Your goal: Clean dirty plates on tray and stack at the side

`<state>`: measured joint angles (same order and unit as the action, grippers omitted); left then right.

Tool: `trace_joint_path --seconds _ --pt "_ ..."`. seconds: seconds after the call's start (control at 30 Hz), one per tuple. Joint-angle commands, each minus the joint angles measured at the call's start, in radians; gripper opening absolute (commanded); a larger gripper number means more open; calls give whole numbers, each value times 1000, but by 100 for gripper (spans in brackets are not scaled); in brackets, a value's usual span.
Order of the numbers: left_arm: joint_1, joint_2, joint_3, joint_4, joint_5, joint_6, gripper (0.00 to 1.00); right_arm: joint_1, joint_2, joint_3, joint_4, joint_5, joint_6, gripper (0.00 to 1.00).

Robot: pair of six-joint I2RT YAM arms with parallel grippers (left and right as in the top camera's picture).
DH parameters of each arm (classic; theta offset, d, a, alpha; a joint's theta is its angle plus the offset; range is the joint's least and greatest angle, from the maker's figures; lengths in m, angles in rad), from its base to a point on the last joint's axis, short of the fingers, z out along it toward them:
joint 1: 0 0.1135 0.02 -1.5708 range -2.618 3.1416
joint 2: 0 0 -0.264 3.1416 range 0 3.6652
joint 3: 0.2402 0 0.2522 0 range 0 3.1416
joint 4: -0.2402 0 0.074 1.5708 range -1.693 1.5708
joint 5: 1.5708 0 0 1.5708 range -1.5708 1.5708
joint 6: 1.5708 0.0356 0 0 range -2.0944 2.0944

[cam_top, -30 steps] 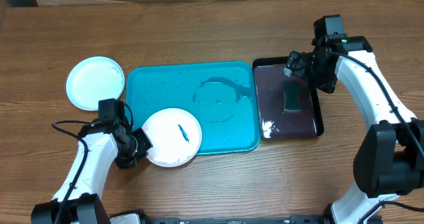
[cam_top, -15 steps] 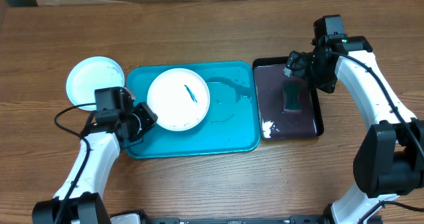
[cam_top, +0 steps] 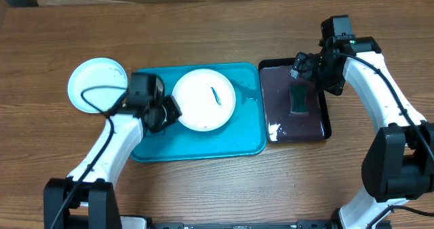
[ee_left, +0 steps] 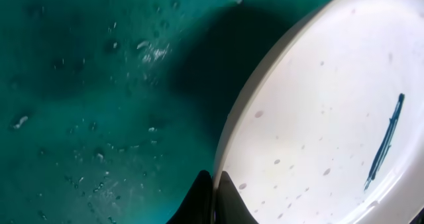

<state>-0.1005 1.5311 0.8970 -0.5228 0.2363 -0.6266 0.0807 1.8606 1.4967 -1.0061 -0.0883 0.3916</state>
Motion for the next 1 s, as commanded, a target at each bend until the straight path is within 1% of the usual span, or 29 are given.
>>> trace_joint_path --seconds 0.0,0.2,0.47,0.5,0.57,0.6,0.67,0.73,0.83,0.97 --pt "-34 52 103 -43 -89 14 4 -1 -19 6 6 13 -3 100" --pt "-66 151 108 0 -89 13 4 -1 -19 6 5 13 -3 100" --pt "-68 182 107 29 -86 13 4 -1 -19 6 5 13 -3 100" --pt "-70 182 107 30 -86 13 7 -1 -19 6 5 13 -3 100" --pt "-71 182 107 29 -87 14 20 -1 -19 6 5 13 -3 100" --pt "-71 182 107 29 -87 14 24 -1 -19 6 5 13 -3 100" --pt "-71 182 107 29 -87 14 27 -1 -19 6 5 13 -3 100" --pt "-71 182 107 31 -87 14 27 -1 -19 6 6 13 -3 100" --pt "-71 182 107 29 -87 15 19 -1 -19 6 5 13 -3 100" --pt "-71 183 104 29 -90 23 19 -1 -19 6 6 13 -3 100"
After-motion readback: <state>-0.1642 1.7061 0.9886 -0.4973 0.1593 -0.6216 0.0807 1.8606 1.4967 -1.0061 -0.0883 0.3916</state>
